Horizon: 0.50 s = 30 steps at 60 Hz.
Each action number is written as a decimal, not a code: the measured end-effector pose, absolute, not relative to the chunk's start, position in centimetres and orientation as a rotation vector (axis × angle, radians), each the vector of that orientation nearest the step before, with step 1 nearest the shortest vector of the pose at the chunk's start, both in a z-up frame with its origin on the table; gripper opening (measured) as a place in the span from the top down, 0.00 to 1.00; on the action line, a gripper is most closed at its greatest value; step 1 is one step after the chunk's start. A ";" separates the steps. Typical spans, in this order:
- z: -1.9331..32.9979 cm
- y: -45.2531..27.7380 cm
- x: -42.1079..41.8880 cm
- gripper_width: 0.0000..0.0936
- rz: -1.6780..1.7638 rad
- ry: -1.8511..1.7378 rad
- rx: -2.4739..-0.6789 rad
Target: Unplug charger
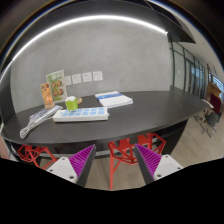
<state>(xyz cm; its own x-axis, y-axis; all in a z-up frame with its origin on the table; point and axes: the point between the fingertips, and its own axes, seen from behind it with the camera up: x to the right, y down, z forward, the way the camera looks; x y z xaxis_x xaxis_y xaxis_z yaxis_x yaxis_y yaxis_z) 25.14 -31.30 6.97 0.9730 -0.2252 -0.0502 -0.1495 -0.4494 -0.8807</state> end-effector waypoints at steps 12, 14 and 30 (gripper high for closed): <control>6.4 -29.2 19.4 0.14 -0.122 0.358 -2.041; 6.2 -28.5 18.1 0.14 -0.114 0.361 -2.051; 7.6 -19.7 10.1 0.14 -0.060 0.230 -2.037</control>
<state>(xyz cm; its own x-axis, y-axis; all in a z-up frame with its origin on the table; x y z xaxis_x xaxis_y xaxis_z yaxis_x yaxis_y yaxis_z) 10.08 -19.66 7.64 0.9804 -0.1886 -0.0571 -0.1369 -0.4431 -0.8860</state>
